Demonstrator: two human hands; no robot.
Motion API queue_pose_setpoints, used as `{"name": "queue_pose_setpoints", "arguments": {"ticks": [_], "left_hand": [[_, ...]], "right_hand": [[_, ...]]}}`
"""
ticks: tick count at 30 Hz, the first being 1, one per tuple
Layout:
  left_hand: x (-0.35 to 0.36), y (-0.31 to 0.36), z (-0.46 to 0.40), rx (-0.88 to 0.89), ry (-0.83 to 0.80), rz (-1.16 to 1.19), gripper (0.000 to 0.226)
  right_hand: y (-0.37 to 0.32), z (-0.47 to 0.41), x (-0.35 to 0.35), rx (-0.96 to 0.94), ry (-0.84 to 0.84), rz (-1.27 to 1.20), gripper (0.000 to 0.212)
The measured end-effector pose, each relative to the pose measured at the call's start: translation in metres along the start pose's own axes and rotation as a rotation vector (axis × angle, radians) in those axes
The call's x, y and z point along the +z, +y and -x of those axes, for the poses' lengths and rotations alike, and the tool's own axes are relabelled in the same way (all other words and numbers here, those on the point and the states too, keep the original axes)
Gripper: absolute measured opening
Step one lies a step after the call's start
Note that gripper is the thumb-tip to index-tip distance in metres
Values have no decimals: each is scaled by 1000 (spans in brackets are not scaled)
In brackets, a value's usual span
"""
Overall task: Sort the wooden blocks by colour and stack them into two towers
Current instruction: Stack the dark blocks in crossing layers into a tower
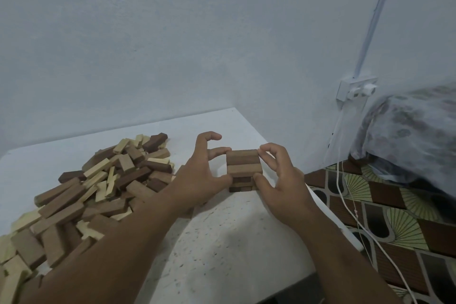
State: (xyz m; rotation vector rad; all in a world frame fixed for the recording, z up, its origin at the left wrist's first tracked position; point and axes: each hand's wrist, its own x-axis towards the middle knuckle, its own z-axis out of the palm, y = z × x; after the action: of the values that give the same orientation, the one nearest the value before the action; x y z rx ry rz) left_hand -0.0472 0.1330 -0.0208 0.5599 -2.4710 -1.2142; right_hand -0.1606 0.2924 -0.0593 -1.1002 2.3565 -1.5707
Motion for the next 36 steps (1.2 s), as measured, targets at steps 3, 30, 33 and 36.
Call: {"name": "queue_pose_setpoints", "arguments": {"ticks": [3,30,33,36], "left_hand": [[-1,-1,1,7,-6,-5,75],[-111,-52,108,66,81,-632,32],[-106,-57,114,72,57,-681,22],[-101,-57,120,55,67,-627,21]], "right_hand": [[0,0,0,6,0,-5,54],[-86,50,97,-361,-301,424,32],[-88,50,99,-348,-307,423,40],[-87,52,103,-351,-332,497,41]]}}
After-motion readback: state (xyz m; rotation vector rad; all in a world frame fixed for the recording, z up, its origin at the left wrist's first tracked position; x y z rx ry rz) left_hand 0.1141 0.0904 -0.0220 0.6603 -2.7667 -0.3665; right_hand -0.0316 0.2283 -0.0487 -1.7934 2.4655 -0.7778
